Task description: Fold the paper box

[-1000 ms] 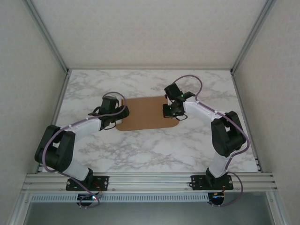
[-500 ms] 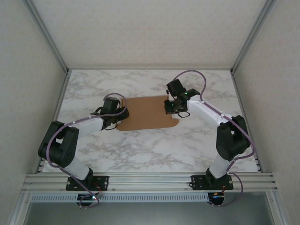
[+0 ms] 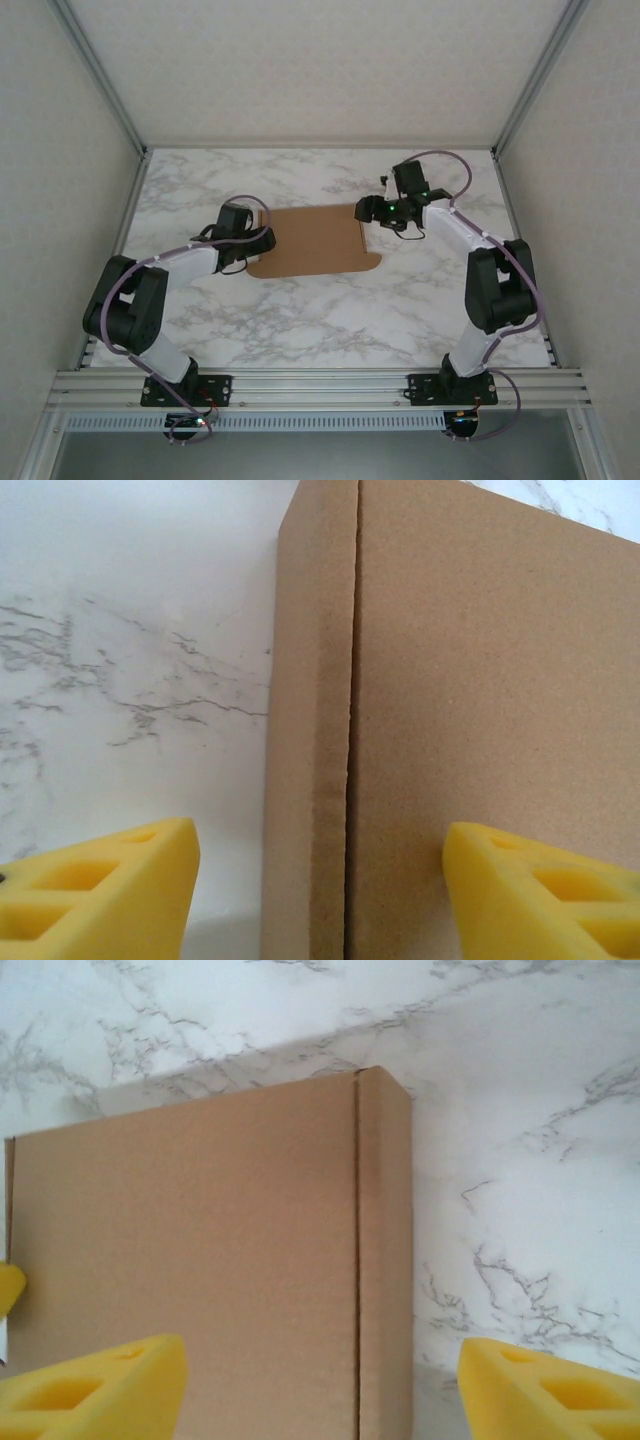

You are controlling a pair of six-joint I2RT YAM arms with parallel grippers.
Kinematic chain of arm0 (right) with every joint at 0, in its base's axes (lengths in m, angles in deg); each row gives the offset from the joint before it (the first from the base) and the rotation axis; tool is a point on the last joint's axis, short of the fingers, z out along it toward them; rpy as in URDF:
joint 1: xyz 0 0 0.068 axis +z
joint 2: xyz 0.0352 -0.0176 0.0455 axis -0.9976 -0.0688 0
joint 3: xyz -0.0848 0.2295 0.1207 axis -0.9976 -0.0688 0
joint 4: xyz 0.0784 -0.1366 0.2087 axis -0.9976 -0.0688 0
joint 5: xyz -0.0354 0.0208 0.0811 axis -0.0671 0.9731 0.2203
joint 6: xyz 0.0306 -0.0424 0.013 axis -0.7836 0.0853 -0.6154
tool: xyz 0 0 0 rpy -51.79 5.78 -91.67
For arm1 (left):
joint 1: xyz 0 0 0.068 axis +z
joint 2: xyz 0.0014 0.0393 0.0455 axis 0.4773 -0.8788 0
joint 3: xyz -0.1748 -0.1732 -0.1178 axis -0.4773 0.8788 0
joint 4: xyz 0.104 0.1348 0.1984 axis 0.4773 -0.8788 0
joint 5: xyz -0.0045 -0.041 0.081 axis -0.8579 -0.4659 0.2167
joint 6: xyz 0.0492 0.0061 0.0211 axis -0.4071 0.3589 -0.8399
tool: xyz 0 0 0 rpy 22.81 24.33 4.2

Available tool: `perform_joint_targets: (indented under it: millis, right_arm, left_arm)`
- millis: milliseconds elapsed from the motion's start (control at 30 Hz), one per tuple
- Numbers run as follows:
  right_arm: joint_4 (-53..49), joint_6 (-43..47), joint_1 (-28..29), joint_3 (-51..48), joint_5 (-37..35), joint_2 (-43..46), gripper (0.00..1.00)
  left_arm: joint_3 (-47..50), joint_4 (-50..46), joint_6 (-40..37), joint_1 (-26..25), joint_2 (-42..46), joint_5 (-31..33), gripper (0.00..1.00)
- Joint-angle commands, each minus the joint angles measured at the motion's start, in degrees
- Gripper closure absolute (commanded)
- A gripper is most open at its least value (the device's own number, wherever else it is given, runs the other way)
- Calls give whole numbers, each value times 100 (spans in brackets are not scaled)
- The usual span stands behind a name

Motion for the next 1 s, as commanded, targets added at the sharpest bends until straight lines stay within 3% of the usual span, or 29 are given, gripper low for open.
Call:
perform_joint_targets:
  millis: [0,167,333,500,700,733,800,967]
  right_arm:
    - [657,-366,-238,-250,725,-358,27]
    - [1213,-596,-406,-384,1301,-703,27]
    - [1869,-795,-506,-542,1999,-942,28]
    - [1441,-548,-602,-481,1603,-988,27]
    - [1392,-605,-738,-428,1796,-1150,25]
    - [1397,-602,-731,-408,1845,-1164,24]
    - [1444,-611,-734,-394,2029,-1214,11]
    - [1547,-668,-739,-378,2385,-1365,7]
  left_arm:
    - [-3,-25,-73,50,-211,-278,39]
    - [118,272,-70,184,-400,-416,49]
    - [203,503,-330,626,-732,-1589,57]
    - [5,341,-419,926,-1145,-2076,70]
    - [113,322,-431,994,-1313,-2169,77]
    - [139,338,-435,995,-1326,-2207,77]
    - [153,312,-487,1027,-1387,-2276,79]
    - [135,241,-548,1184,-1546,-2379,85]
